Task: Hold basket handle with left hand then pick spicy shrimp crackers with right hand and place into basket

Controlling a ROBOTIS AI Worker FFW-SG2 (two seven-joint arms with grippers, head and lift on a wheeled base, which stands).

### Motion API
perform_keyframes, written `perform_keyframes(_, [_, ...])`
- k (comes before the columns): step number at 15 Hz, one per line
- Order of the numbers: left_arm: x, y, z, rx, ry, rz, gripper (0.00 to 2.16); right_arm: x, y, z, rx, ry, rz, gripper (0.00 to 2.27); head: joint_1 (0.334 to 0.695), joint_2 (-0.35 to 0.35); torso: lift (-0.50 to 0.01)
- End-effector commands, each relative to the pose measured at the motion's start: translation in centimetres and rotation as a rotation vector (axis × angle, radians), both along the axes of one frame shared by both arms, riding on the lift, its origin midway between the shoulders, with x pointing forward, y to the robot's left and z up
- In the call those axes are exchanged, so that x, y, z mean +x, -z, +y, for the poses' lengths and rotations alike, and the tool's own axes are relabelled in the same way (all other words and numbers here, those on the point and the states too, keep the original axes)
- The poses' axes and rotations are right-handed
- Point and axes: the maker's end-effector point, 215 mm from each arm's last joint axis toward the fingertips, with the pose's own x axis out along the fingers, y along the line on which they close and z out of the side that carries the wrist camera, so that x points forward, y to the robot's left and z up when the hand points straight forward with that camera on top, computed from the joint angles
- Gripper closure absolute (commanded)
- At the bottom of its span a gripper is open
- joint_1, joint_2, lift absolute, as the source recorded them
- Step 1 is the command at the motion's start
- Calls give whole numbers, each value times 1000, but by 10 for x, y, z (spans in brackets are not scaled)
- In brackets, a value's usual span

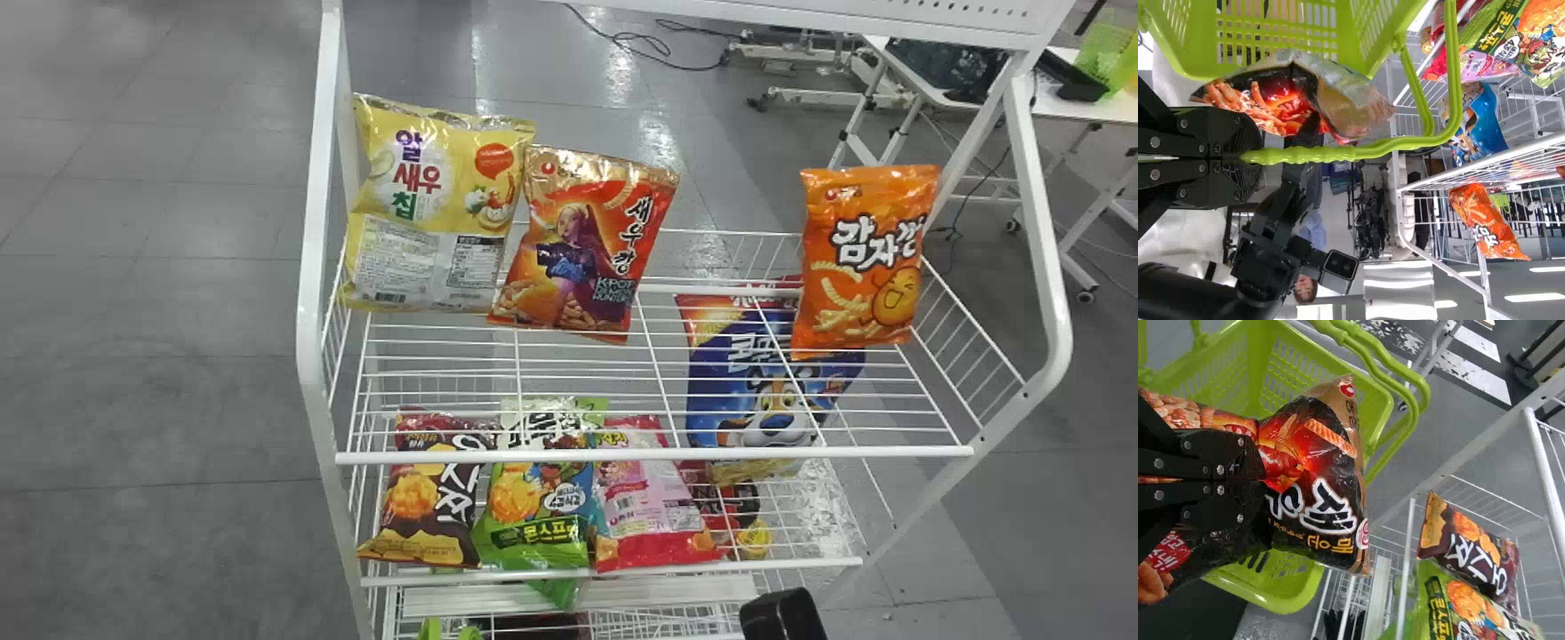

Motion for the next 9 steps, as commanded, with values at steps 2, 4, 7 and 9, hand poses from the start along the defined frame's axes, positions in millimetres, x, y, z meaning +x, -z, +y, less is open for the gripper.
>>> perform_keyframes(2, [0,-1,-2,-6,-2,0,1892,-15,0,16,22,-50,43,1541,695,-153,-37])
perform_keyframes(4, [0,-2,-2,-6,-2,-1,1892,-20,-1,25,34,-71,49,1541,695,-130,-37])
perform_keyframes(7, [0,-3,-4,-7,4,-3,1892,-23,5,35,46,-91,65,1541,695,-77,-37])
perform_keyframes(9, [-1,-4,-5,-6,6,-6,1892,-27,14,40,47,-101,90,1541,695,-61,-37])
